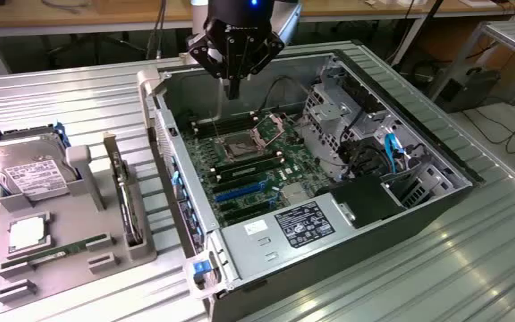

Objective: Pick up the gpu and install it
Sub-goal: 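Reach for the gpu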

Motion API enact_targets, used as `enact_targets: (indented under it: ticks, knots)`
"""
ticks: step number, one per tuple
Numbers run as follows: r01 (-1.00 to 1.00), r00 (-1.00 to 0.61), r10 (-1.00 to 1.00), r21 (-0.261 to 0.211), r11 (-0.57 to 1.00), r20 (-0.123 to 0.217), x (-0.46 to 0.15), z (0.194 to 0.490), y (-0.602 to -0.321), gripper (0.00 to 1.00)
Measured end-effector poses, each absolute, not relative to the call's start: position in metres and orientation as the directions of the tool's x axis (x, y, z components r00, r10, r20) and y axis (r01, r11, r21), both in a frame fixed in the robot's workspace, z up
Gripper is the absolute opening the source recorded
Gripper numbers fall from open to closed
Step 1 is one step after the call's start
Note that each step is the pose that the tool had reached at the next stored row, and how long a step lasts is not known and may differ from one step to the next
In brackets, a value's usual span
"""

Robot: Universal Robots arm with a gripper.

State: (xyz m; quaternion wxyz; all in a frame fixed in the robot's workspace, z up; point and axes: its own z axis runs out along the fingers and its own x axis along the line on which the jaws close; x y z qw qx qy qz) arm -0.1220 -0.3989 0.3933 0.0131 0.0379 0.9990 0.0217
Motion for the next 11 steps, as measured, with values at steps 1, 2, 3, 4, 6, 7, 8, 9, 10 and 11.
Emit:
enact_targets:
  ticks: [1, 2, 3, 4, 6, 7, 8, 9, 10, 11]
  knots:
    - [0.075, -0.997, 0.076, 0.044, 0.996, -0.024, -0.1220, 0.3933, -0.3989, 0.11]
    - [0.075, -0.997, 0.076, 0.044, 0.996, -0.024, -0.1220, 0.3933, -0.3989, 0.11]
    - [0.075, -0.997, 0.076, 0.044, 0.996, -0.024, -0.1220, 0.3933, -0.3990, 0.11]
    - [0.075, -0.997, 0.076, 0.044, 0.996, -0.024, -0.1220, 0.3933, -0.3989, 0.11]
    - [0.075, -0.997, 0.076, 0.044, 0.996, -0.024, -0.1220, 0.3933, -0.3989, 0.11]
    - [0.075, -0.997, 0.076, 0.044, 0.996, -0.024, -0.1220, 0.3933, -0.3989, 0.11]
    - [0.075, -0.997, 0.076, 0.044, 0.996, -0.024, -0.1220, 0.3933, -0.3989, 0.11]
    - [0.075, -0.997, 0.076, 0.044, 0.996, -0.024, -0.1220, 0.3933, -0.3990, 0.11]
    - [0.075, -0.997, 0.076, 0.044, 0.996, -0.024, -0.1220, 0.3934, -0.3992, 0.11]
    - [0.075, -0.997, 0.076, 0.044, 0.996, -0.024, -0.1224, 0.3934, -0.3997, 0.11]
